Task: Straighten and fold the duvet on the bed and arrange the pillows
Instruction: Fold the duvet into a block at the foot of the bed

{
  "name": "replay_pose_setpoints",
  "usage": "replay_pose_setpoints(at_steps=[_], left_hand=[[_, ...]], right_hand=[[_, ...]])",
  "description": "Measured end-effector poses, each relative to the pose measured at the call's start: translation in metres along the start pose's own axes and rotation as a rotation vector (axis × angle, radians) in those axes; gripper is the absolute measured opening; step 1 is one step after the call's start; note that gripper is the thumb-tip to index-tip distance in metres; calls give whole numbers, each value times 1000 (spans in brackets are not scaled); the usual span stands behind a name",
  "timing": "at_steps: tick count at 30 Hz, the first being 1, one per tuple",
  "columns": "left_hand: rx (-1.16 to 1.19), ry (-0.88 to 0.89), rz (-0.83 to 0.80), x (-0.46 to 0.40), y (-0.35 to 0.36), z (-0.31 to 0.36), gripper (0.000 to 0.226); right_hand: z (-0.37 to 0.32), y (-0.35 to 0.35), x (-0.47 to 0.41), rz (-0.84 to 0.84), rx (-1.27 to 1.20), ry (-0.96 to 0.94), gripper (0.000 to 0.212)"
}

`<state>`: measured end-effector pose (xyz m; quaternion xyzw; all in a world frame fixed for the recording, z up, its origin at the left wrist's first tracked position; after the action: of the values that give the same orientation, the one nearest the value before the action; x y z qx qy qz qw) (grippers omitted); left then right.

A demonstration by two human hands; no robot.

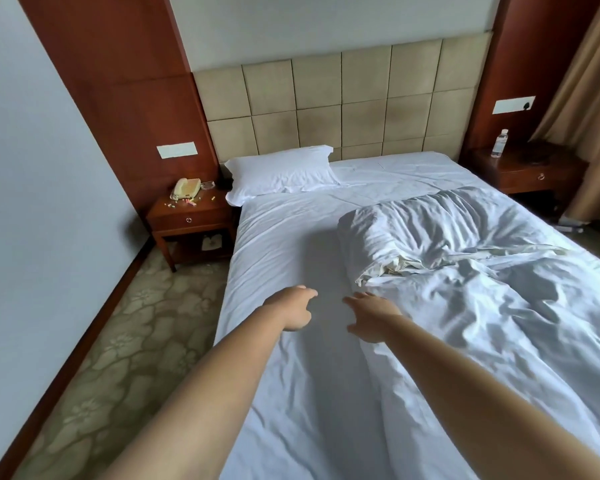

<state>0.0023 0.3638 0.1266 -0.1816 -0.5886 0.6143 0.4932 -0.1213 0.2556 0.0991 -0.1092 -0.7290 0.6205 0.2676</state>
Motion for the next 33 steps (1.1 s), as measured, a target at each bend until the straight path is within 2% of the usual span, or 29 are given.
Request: replay_pose_setpoints(at_steps=[9,16,21,26,33], left_hand=[[-114,188,-33,13,-25,-144,58],[-111,332,-79,18,-53,-229,59],[-129,383,-81,-12,-65,-256,56],[-171,453,-112,-55,-66,-250,57],[-240,524,-162,-164,-85,-250,60]], right_hand=[[-142,20,-34,20,10,209,60],[-238,5,-65,27,2,317,64],[-249,5,-87,32,-20,378,63],[-236,21,-106,25,-62,451,62],[-186,25,-214,14,-145,555,54]])
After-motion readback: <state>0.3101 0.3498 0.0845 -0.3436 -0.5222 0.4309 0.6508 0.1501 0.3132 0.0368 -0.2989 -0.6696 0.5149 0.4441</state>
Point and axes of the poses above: each hand's wrist, its own x-axis away from the middle knuckle, its own y-axis out of the palm, z = x × y, the point moved 3 cm from there along -x, towards the middle knuckle, and after that the axes turned 3 degrees about x, right-handed, at the moved point
